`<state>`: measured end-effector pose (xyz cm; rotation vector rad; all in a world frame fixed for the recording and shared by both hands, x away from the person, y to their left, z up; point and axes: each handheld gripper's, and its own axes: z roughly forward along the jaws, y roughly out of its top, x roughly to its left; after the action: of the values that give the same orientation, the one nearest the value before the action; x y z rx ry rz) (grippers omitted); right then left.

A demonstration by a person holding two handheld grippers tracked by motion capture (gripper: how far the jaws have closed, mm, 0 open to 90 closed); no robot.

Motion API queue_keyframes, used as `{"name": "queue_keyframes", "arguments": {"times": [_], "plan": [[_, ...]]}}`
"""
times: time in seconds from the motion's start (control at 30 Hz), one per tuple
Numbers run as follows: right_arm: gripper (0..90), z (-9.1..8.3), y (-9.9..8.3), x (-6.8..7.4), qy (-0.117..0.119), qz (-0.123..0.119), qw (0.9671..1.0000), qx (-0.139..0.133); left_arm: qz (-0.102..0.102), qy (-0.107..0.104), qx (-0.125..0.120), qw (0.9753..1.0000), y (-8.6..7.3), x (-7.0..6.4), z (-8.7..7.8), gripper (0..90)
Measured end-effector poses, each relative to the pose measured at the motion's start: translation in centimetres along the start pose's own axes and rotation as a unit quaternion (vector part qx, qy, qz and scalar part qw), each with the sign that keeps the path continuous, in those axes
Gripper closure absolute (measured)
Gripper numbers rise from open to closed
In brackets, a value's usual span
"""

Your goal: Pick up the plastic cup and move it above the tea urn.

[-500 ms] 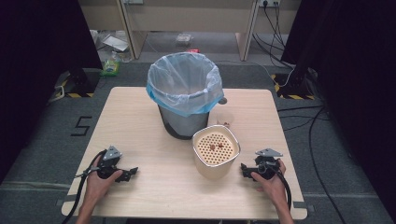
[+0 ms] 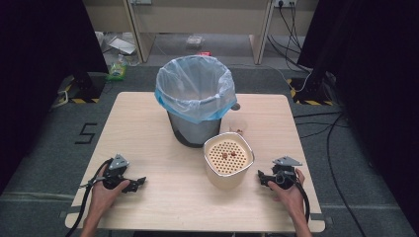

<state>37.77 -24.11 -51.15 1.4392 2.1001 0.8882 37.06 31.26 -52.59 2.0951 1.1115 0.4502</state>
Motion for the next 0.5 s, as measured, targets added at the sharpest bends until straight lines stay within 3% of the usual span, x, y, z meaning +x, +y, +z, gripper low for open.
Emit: {"name": "queue_keyframes", "arguments": {"times": [0.2, 0.5], "plan": [[19.9, -1.0, 0.9, -0.6, -0.004, 0.005, 0.9997, -0.023, 0.0, 0.0, 0.0, 1.0, 0.0, 0.0, 0.0, 0.0], [22.8, -2.3, 3.2, -1.4, -0.008, 0.012, 0.9993, -0.033, 0.0, 0.0, 0.0, 1.0, 0.0, 0.0, 0.0, 0.0]]}}
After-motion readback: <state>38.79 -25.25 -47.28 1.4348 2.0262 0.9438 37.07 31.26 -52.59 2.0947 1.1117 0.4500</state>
